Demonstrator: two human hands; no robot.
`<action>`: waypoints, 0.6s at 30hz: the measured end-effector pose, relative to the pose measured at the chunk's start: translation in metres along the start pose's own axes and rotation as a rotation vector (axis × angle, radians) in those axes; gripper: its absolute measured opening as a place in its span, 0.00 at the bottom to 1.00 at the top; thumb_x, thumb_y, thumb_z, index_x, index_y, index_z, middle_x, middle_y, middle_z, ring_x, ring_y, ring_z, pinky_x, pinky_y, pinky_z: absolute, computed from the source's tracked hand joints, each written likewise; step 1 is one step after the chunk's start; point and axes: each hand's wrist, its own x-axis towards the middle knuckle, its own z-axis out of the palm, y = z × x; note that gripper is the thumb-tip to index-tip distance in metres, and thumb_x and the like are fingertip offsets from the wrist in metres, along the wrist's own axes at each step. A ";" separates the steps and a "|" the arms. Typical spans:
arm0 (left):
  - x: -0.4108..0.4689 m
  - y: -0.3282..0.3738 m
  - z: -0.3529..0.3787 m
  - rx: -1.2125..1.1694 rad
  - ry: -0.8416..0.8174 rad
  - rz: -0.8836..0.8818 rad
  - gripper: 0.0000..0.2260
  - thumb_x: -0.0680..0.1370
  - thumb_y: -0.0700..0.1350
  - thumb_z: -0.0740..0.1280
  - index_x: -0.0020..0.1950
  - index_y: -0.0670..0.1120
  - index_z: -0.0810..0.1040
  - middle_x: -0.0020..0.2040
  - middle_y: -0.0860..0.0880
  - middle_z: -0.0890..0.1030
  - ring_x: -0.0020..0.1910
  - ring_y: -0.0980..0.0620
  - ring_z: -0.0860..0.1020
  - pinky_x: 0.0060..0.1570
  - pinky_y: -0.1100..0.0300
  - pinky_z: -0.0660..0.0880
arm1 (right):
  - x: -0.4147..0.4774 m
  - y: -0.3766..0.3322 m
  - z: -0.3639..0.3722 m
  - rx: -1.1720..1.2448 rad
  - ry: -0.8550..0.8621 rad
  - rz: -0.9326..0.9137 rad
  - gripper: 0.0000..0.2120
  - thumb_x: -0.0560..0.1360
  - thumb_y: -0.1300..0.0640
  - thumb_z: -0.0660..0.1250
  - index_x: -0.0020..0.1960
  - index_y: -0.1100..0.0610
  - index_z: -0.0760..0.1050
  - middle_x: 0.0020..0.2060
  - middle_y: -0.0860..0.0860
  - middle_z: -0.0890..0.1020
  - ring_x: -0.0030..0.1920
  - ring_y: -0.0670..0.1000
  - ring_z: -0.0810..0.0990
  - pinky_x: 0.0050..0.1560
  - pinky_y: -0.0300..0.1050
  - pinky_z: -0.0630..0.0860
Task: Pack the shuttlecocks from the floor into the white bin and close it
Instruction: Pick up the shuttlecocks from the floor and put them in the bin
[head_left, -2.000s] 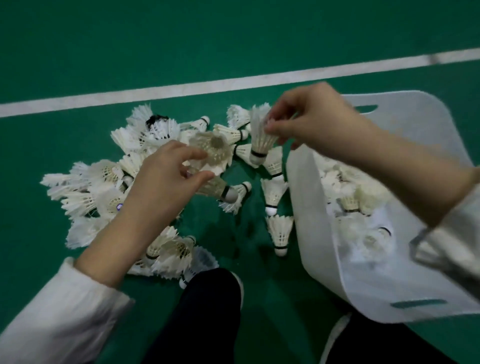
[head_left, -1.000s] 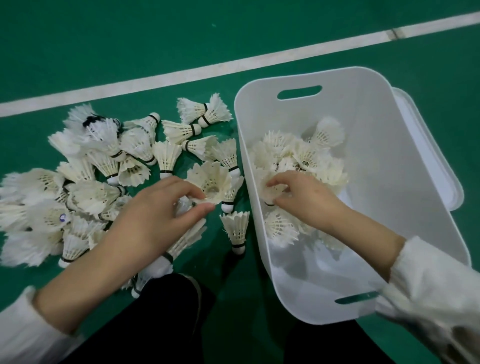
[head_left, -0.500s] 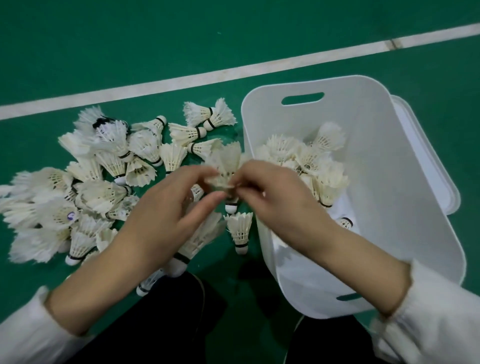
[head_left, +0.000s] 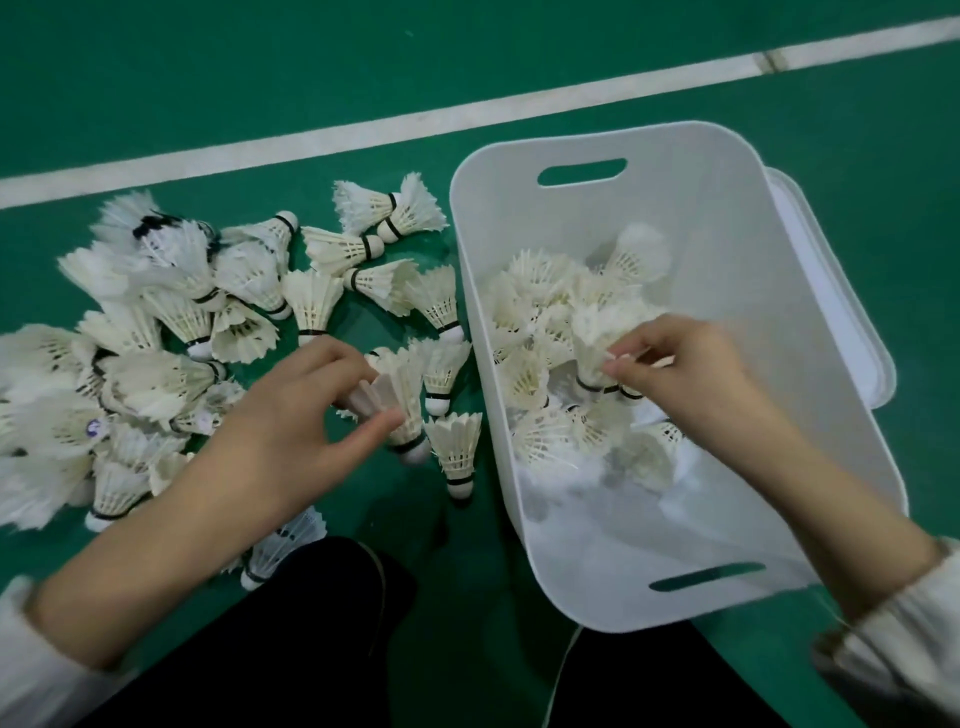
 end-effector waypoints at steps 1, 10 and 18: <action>-0.001 -0.001 0.002 0.023 -0.013 0.007 0.17 0.73 0.56 0.67 0.48 0.41 0.79 0.47 0.50 0.75 0.44 0.61 0.71 0.46 0.84 0.59 | 0.001 0.002 0.004 -0.043 -0.026 0.006 0.07 0.72 0.54 0.70 0.36 0.47 0.76 0.40 0.48 0.80 0.41 0.50 0.77 0.37 0.41 0.70; -0.002 -0.004 0.002 0.028 -0.039 0.023 0.17 0.76 0.56 0.62 0.47 0.43 0.78 0.47 0.51 0.75 0.44 0.60 0.72 0.45 0.78 0.62 | 0.019 0.016 0.033 -0.316 -0.183 0.005 0.08 0.74 0.62 0.65 0.50 0.57 0.81 0.51 0.50 0.82 0.48 0.48 0.77 0.43 0.37 0.67; 0.003 0.002 0.010 -0.005 -0.052 0.064 0.16 0.72 0.55 0.61 0.44 0.44 0.78 0.44 0.50 0.76 0.41 0.58 0.72 0.44 0.72 0.66 | 0.018 0.026 0.043 -0.345 -0.246 -0.080 0.10 0.73 0.57 0.68 0.55 0.55 0.78 0.58 0.51 0.78 0.57 0.51 0.75 0.50 0.39 0.67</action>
